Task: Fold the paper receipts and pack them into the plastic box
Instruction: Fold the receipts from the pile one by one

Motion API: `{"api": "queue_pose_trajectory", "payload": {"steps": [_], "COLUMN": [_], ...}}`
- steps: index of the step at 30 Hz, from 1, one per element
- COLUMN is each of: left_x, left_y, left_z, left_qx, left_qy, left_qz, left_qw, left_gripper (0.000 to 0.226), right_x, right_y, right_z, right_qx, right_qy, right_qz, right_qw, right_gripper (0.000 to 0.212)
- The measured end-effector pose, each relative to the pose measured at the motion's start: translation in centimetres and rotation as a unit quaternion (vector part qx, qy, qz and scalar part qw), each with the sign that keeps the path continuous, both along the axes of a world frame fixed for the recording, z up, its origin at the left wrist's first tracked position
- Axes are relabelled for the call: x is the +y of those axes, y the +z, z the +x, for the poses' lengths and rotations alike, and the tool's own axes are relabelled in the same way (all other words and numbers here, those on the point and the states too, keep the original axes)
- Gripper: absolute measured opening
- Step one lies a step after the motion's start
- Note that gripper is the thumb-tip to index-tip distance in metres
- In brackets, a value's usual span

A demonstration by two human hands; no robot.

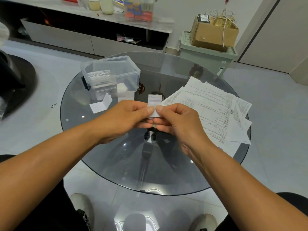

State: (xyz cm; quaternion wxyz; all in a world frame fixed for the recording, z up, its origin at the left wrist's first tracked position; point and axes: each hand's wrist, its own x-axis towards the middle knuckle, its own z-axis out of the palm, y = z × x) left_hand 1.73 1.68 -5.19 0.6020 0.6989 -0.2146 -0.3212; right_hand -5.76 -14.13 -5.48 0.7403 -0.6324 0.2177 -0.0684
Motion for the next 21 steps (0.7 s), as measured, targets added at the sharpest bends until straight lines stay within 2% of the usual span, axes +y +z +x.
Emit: {"api": "queue_pose_trajectory", "payload": {"steps": [2,3,4,6,7,8,9,11,13,15,16,18,21], "left_x": [0.1,0.4,0.7,1.2,1.2,1.1,1.0,0.6,0.7,1.1,1.5,2.2,2.8], "left_y": [-0.1,-0.1,0.0,-0.2,-0.2,-0.6,-0.9,-1.0,-0.5,0.3,0.4,0.1,-1.0], "left_z": [-0.1,0.1,0.3,0.7,0.6,0.5,0.3,0.0,0.2,0.9,1.5,3.2,5.1], "left_qx": [-0.086,-0.172,-0.284,-0.472,-0.513,-0.532,-0.539,-0.492,-0.408,-0.363,-0.369,-0.417,-0.467], "left_qy": [0.015,0.015,-0.001,-0.048,-0.063,-0.075,-0.075,-0.028,0.011,0.026,0.034,0.070,0.095], "left_qz": [0.035,0.082,0.148,0.271,0.302,0.313,0.305,0.268,0.223,0.201,0.210,0.248,0.296], "left_qw": [0.996,0.982,0.947,0.838,0.801,0.783,0.782,0.828,0.885,0.910,0.905,0.872,0.828], "left_gripper": [0.026,0.026,0.025,0.017,0.014,0.017,0.018,0.013,0.024,0.034,0.040,0.049,0.046], "right_x": [-0.2,-0.4,-0.5,-0.5,-0.4,-0.3,0.0,0.1,-0.1,-0.2,-0.3,-0.5,-0.5], "right_y": [-0.2,-0.4,-0.6,-1.0,-1.1,-1.1,-1.0,-0.9,-1.0,-1.3,-1.4,-1.6,-1.6], "right_z": [-0.1,0.0,0.0,-0.2,-0.2,-0.3,-0.4,-0.3,0.0,0.3,0.4,0.6,0.7], "right_qx": [0.017,0.021,0.017,-0.025,-0.056,-0.082,-0.098,-0.089,-0.060,-0.041,-0.032,-0.019,-0.014], "right_qy": [0.009,0.012,0.012,0.027,0.050,0.075,0.096,0.113,0.130,0.138,0.133,0.126,0.133], "right_qz": [-0.100,-0.176,-0.263,-0.420,-0.483,-0.537,-0.578,-0.618,-0.621,-0.600,-0.585,-0.569,-0.567], "right_qw": [0.995,0.984,0.965,0.907,0.873,0.836,0.805,0.773,0.771,0.787,0.799,0.813,0.813], "right_gripper": [0.014,0.014,0.016,0.042,0.052,0.052,0.044,0.023,0.018,0.018,0.016,0.012,0.010]}}
